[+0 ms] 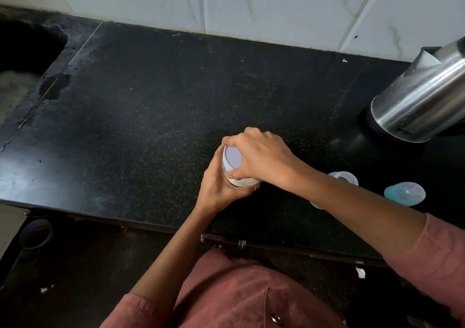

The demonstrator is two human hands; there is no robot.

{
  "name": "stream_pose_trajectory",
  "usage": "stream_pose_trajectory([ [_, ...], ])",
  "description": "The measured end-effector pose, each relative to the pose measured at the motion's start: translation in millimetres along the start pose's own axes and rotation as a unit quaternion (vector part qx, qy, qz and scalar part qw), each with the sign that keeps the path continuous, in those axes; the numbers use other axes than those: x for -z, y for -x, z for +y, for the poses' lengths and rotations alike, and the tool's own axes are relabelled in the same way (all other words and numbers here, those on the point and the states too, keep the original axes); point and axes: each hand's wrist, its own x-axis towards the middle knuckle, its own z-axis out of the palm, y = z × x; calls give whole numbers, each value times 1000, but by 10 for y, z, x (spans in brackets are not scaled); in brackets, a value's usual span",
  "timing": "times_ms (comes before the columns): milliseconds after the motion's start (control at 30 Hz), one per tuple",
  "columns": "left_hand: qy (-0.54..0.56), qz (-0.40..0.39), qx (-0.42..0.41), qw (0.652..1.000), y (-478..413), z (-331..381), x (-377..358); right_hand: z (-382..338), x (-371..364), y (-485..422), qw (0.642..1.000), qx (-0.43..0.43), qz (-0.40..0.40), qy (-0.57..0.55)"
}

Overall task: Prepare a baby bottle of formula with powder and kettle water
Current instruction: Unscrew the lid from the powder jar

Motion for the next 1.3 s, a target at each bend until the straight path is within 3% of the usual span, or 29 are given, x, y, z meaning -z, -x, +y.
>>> stream_pose_trajectory([
  [200, 57, -37, -25, 997, 6, -11, 10, 62, -81, 9, 999, -50, -2, -4],
  [367, 86, -1, -29, 996, 27, 50, -73, 12, -110, -17, 998, -62, 15, 4],
  [567, 51, 13, -13, 999, -17, 44, -47, 42, -41, -16, 1000, -5, 1, -20],
  [1000, 44, -9, -58, 997, -62, -23, -29, 332, 180, -116, 966, 182, -184, -12],
  [1100, 34, -7, -27, 999, -54, -20, -19, 324, 169, -101, 977, 122, -170, -35],
  [1200, 40, -9, -23, 999, -41, -30, -20, 224, 153, -52, 994, -11, -64, -93],
  [1300, 42, -8, -26, 999, -35, -4, -26, 90, 34, -28, 998, -55, -4, 32],
])
